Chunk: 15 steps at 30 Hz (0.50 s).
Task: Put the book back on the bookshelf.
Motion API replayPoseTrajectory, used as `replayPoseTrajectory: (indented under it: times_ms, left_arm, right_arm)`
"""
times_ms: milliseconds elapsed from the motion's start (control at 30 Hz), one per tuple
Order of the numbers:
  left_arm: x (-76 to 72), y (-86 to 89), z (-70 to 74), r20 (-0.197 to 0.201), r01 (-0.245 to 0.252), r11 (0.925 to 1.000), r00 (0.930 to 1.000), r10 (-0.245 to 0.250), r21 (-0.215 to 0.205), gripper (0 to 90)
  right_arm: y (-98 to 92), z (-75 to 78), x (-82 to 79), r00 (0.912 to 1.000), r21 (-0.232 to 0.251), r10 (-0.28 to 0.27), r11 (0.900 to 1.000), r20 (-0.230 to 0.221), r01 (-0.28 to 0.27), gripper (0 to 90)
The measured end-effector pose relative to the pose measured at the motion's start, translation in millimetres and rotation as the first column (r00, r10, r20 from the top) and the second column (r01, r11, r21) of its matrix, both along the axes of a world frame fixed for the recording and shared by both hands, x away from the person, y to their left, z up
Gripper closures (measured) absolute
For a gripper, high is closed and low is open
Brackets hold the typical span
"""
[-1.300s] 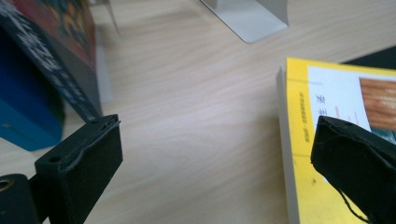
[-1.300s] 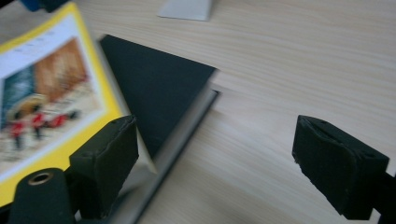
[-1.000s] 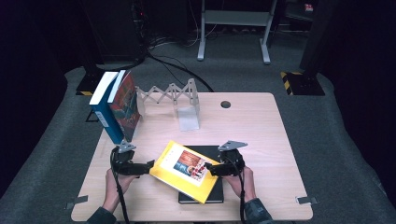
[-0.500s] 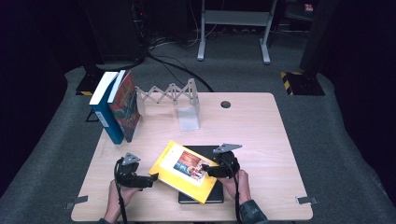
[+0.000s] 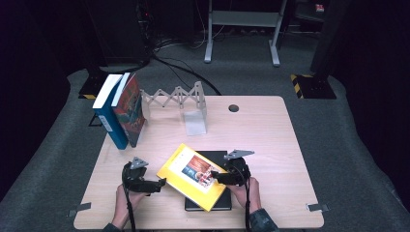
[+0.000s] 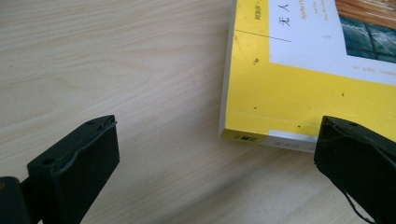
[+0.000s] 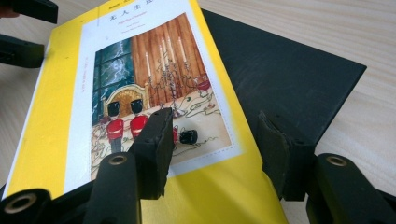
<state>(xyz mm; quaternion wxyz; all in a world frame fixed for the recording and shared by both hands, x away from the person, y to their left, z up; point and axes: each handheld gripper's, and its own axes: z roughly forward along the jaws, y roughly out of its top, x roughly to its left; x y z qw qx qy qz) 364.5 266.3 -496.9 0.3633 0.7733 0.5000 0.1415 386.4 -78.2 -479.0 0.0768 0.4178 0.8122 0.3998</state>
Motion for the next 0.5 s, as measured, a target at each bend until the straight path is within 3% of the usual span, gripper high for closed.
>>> replayPoseTrajectory:
  times_ms: [267, 300, 500]
  left_arm:
    - [19.9, -5.3, -1.5, -0.001, -0.028, 0.9996, 0.9996, 0.028, -0.002, 0.1]
    - [22.6, -6.0, -1.6, 0.003, -0.031, 0.9995, 0.9995, 0.031, 0.002, 0.1]
    - [36.9, -9.7, 0.1, -0.025, -0.038, 0.9992, 0.999, 0.037, -0.01, 0.4]
  right_arm:
    - [-5.5, -0.4, -7.3, 0.9984, 0.033, -0.014, 0.999, -0.055, 0.016, 49.5]
    - [-6.3, -1.2, -6.6, 0.9993, 0.034, 0.0, 0.999, -0.037, 0.001, 49.5]
    - [-5.4, 0.1, -12.3, 0.9989, 0.024, -0.01, 1.0, -0.046, 0.011, 49.3]
